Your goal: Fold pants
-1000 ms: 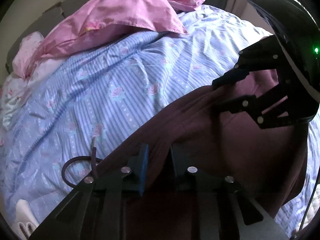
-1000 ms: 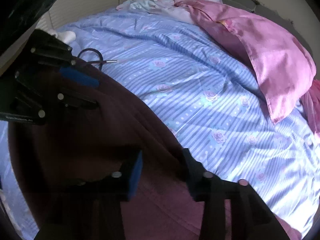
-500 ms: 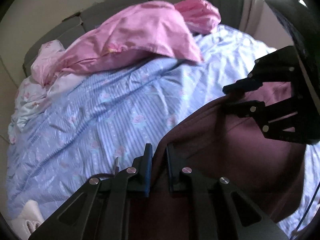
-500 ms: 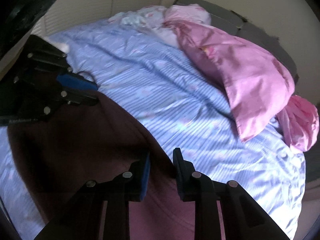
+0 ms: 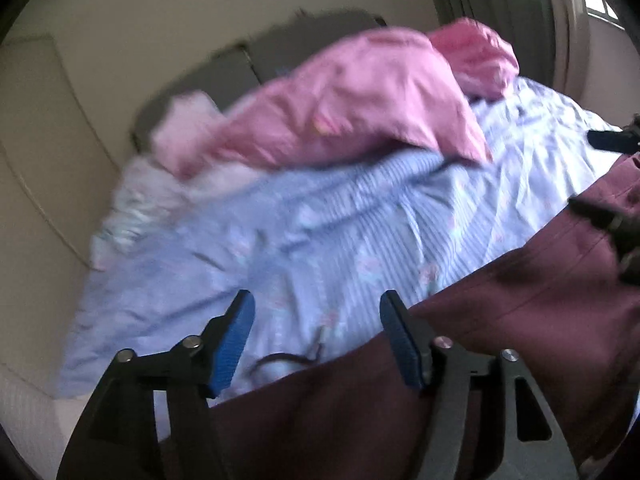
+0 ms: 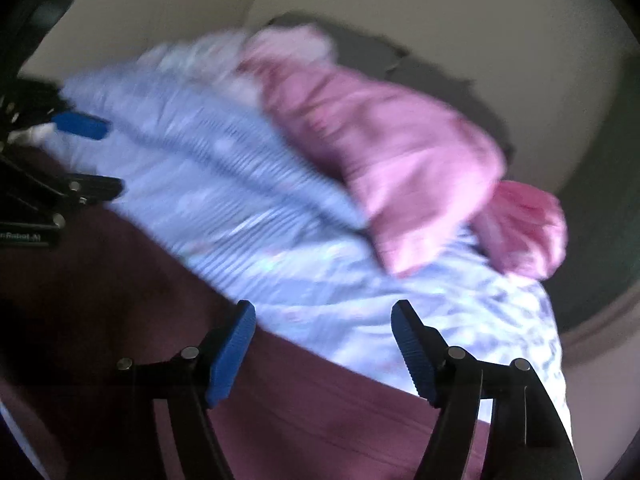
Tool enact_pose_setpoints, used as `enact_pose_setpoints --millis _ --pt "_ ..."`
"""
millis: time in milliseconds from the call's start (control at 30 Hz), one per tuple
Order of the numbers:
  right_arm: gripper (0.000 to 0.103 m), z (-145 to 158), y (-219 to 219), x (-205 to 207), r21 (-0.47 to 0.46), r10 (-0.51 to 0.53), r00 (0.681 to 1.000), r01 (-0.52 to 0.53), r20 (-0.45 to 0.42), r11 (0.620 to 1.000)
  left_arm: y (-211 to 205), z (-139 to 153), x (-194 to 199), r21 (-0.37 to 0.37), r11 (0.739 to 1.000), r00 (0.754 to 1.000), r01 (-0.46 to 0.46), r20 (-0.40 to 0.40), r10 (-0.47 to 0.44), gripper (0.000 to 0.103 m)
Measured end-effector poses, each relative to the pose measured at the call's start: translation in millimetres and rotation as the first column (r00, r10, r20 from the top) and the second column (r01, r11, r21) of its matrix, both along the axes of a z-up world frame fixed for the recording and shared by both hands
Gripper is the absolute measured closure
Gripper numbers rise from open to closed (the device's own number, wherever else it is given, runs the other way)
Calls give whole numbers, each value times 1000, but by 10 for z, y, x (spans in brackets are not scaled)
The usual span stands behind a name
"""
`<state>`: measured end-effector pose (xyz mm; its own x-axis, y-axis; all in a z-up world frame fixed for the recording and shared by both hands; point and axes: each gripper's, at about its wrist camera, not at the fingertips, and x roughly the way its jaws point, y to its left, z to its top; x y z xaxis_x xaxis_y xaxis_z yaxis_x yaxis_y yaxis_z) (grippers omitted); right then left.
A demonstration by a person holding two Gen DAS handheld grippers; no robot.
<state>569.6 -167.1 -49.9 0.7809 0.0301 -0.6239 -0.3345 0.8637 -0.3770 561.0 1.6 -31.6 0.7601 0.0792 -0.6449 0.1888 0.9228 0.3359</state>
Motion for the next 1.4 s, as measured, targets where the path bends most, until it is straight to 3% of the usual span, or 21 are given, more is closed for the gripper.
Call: enact_pose_setpoints --millis 133,233,367,500,567,700,800,967,1033,1100,1400 --pt "31 380 -594 -445 147 -72 997 66 41 987 -202 159 -658 -37 994 995 100 5 -100 39" --pt "31 498 -1050 -754 173 -143 989 136 28 976 -480 126 -1178 -111 976 982 185 -29 -189 39" --pt "31 523 -1727 -1068 244 -262 965 260 -26 934 -935 -40 -1695 -170 955 966 245 -44 -255 43" --pt "31 459 -2333 -1412 285 -385 923 371 -10 884 -1419 -195 -1930 -205 934 948 292 -67 -311 50" --pt "31 404 -2558 -1541 315 -410 912 394 -16 864 -1632 -250 -1947 -224 922 936 315 -90 -341 54" --pt "31 280 -2946 -1701 304 -464 886 436 20 847 -1887 -324 -1811 -166 931 934 325 -97 -344 56" --pt "31 223 -3231 -1696 283 -503 864 473 38 834 -2002 -447 -1619 -182 936 930 300 -161 -330 59" --pt "31 166 -3514 -1312 189 -543 840 537 -23 822 -2290 -673 -1389 -194 944 912 265 -269 -311 59" --pt "31 151 -3623 -1128 192 -557 828 559 -68 807 -2339 -721 -1273 -214 945 902 248 -305 -306 59" --pt "31 107 -3688 -965 187 -562 819 574 -117 798 -2341 -736 -1182 -237 944 899 230 -319 -300 59" --pt "31 -127 -3861 -582 113 -607 774 629 -179 769 -2470 -789 -872 -231 945 883 230 -359 -303 58"
